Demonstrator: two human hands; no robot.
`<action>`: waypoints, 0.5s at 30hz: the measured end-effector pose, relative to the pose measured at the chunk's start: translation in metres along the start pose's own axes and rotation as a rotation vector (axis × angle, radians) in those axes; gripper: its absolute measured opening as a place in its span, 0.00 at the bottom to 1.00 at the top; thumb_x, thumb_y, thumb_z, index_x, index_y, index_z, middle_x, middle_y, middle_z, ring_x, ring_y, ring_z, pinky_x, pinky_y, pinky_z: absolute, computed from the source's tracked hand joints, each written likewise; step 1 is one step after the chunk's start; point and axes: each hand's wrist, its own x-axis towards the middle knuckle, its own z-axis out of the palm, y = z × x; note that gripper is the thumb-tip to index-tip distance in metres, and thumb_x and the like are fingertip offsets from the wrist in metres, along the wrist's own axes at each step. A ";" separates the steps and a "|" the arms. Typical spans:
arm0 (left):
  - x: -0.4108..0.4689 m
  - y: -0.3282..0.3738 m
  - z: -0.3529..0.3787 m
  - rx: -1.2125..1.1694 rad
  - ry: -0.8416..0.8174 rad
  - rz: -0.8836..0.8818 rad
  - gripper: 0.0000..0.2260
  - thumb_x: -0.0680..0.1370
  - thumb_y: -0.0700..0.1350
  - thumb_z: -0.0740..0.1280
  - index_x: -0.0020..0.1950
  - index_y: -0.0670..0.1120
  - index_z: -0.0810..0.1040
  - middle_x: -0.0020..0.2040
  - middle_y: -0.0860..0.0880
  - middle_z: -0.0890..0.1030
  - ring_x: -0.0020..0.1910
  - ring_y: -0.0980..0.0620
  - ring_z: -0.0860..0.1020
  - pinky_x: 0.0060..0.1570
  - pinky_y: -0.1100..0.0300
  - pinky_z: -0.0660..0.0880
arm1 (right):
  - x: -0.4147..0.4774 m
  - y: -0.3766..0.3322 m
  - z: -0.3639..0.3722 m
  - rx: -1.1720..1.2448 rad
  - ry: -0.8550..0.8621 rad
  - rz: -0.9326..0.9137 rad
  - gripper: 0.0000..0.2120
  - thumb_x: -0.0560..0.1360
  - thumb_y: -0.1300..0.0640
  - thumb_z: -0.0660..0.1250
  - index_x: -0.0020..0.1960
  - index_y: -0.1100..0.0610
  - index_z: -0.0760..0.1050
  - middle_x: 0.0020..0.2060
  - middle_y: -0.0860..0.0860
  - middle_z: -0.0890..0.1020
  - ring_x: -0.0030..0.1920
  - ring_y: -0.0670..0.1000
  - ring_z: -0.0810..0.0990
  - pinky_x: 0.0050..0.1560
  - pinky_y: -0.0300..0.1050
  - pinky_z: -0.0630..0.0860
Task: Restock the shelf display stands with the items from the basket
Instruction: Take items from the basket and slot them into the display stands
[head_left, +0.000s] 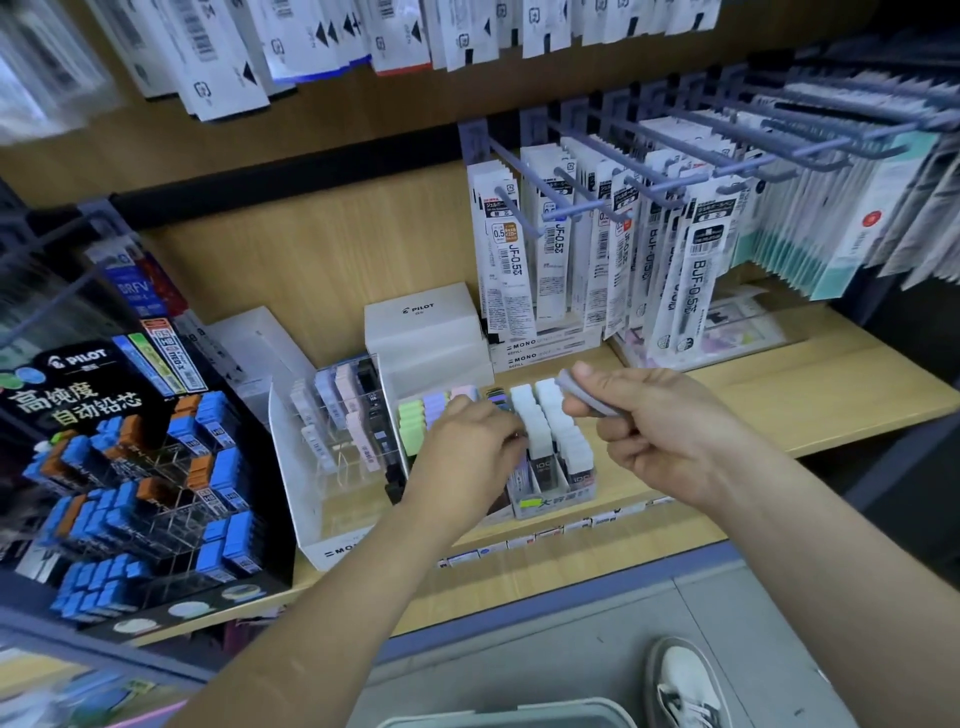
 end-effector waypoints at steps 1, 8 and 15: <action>0.001 0.007 -0.011 -0.204 -0.007 -0.153 0.04 0.76 0.45 0.68 0.44 0.48 0.83 0.37 0.52 0.80 0.39 0.51 0.75 0.40 0.60 0.69 | 0.001 0.001 0.000 0.001 -0.002 -0.011 0.05 0.73 0.57 0.71 0.43 0.60 0.81 0.34 0.53 0.82 0.24 0.42 0.65 0.20 0.31 0.60; 0.000 0.039 -0.074 -1.100 -0.125 -0.443 0.09 0.71 0.39 0.73 0.48 0.51 0.84 0.40 0.43 0.84 0.39 0.50 0.79 0.48 0.55 0.79 | -0.001 0.004 0.008 0.074 -0.098 -0.010 0.04 0.75 0.68 0.67 0.48 0.66 0.80 0.32 0.56 0.79 0.28 0.46 0.75 0.28 0.33 0.75; -0.006 0.026 -0.079 -1.122 0.032 -0.647 0.08 0.73 0.46 0.71 0.40 0.41 0.83 0.34 0.43 0.83 0.31 0.52 0.78 0.35 0.60 0.78 | -0.006 0.001 0.017 0.215 -0.146 -0.074 0.05 0.73 0.71 0.65 0.46 0.65 0.78 0.33 0.56 0.83 0.34 0.50 0.85 0.37 0.36 0.81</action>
